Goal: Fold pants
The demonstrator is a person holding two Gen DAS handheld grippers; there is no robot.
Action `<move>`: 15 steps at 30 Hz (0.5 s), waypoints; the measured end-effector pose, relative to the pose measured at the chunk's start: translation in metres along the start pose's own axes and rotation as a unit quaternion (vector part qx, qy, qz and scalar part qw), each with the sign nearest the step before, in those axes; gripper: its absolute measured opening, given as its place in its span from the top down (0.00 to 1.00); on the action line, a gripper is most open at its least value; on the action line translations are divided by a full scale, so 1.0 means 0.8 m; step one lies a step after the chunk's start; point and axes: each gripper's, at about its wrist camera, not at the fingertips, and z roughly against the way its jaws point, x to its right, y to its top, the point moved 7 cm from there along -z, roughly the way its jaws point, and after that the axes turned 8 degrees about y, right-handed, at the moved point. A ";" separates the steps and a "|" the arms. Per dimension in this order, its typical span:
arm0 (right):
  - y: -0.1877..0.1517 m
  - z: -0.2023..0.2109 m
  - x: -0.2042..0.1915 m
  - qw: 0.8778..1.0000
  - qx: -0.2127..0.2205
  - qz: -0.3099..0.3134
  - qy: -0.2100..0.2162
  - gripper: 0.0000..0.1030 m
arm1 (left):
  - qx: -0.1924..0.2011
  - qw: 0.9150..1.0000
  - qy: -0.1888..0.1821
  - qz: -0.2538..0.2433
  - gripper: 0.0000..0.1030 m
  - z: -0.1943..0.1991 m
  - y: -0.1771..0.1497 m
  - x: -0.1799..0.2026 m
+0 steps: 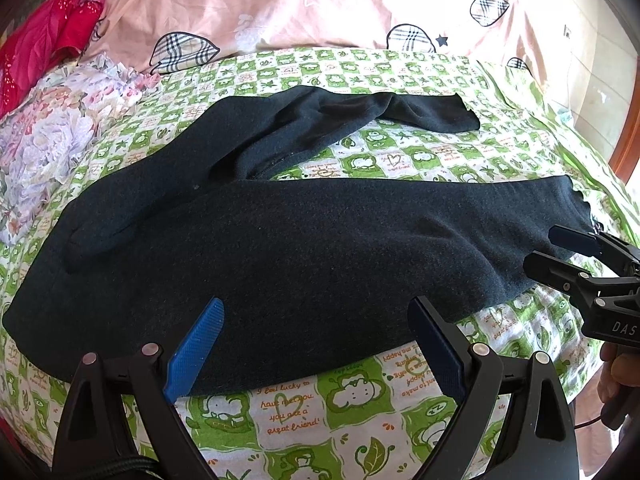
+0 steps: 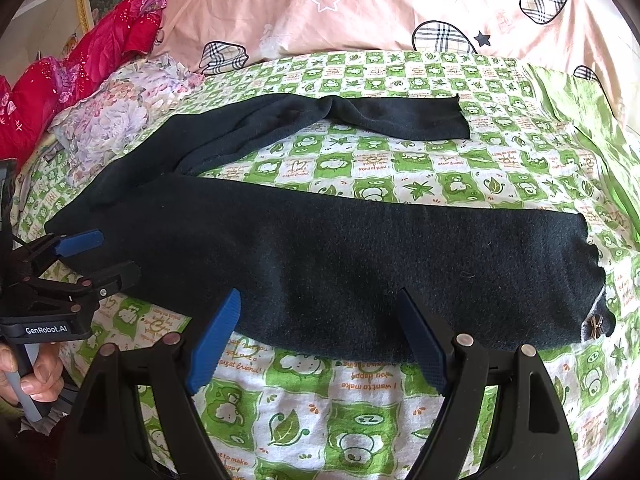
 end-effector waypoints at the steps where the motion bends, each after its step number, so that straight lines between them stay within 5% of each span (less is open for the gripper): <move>1: 0.000 0.000 0.000 1.000 -0.002 -0.001 0.001 0.22 | 0.000 1.000 0.000 0.000 0.09 0.000 0.001 0.001; 15: 0.019 -0.003 0.032 1.000 -0.003 -0.014 -0.001 0.22 | -0.009 1.000 -0.017 -0.011 0.09 -0.013 0.033 0.000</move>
